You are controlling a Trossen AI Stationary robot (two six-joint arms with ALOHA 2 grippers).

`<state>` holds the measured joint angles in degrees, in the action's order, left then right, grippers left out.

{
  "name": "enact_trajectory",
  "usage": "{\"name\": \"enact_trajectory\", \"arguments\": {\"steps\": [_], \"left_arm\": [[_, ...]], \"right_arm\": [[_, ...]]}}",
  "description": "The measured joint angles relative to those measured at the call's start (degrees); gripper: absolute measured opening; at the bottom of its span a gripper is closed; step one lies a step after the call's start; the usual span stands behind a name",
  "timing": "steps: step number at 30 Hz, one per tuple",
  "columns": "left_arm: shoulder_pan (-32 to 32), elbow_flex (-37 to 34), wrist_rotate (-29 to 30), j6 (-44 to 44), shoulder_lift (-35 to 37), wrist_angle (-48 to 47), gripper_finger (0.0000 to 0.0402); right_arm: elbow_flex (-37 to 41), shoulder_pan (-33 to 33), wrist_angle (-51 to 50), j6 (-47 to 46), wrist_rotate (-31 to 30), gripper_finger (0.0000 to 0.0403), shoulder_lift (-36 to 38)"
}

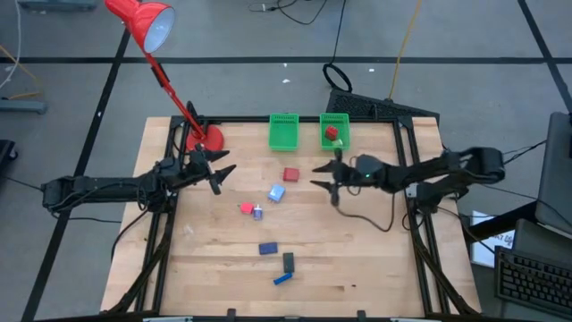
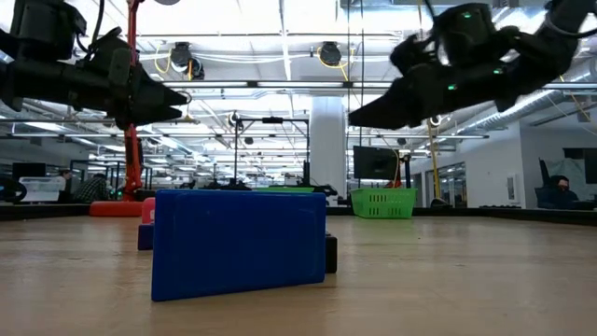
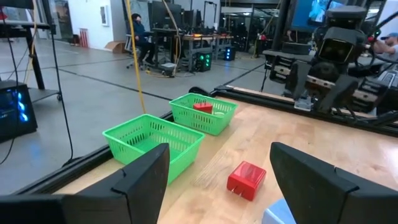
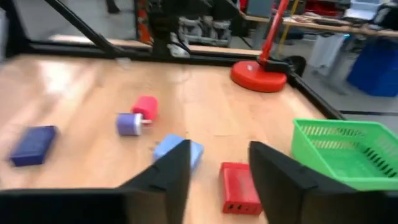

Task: Pick & Place Office items
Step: Put the red charger adapter into the right green basket

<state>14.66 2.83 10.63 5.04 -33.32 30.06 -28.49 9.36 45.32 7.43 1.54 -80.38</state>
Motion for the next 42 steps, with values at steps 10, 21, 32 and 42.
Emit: {"name": "enact_trajectory", "arguments": {"steps": [10, 21, 32, 42], "left_arm": [[-0.1, 0.0, -0.1, 0.3, 0.0, -3.9, 0.0289], [-0.1, 0.0, -0.2, 2.9, 0.0, -4.6, 0.0286], [-0.1, 0.0, -0.1, 2.6, 0.0, -4.6, 0.0279], [-0.1, 0.0, -0.1, 2.6, 0.0, -4.6, 0.0296]], "right_arm": [[-11.4, 1.0, -6.3, -3.7, -2.7, 0.0298, -15.7], [-17.5, 4.5, -6.1, -3.6, 1.5, 0.0298, -27.8], [-17.9, 6.5, -5.6, -3.1, 2.8, 0.0294, -30.4], [-17.8, 5.9, -7.5, -2.2, 4.6, 0.0262, -30.4]]}}
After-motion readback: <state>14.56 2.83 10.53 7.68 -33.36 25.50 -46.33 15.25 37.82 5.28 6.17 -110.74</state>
